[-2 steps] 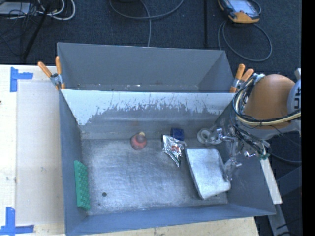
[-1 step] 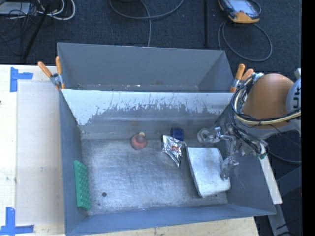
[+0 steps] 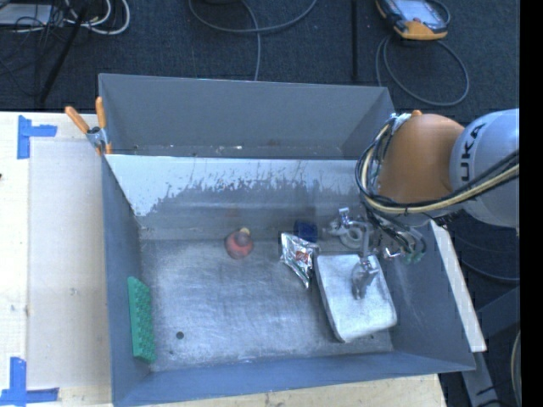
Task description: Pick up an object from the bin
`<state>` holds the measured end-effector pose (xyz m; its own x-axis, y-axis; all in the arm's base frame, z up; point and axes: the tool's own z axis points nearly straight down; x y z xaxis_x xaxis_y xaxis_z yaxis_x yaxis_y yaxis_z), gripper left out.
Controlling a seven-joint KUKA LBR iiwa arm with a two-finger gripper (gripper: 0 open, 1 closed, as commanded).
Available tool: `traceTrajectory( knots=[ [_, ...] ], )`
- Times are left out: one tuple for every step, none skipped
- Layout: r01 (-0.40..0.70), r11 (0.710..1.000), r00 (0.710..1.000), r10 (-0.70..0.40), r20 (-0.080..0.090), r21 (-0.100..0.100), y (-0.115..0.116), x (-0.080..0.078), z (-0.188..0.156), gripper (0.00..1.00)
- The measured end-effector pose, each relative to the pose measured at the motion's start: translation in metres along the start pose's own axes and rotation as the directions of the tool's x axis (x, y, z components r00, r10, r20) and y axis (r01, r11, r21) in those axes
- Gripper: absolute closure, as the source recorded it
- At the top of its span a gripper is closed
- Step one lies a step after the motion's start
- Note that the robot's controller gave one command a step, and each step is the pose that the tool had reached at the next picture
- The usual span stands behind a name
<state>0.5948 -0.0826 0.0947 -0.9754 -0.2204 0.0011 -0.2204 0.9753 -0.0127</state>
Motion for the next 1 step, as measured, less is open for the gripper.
traceTrajectory(
  knots=[
    [0.028,0.999,0.999,-0.028,0.017,-0.020,0.0139,-0.0069,0.0016,0.00]
  ],
)
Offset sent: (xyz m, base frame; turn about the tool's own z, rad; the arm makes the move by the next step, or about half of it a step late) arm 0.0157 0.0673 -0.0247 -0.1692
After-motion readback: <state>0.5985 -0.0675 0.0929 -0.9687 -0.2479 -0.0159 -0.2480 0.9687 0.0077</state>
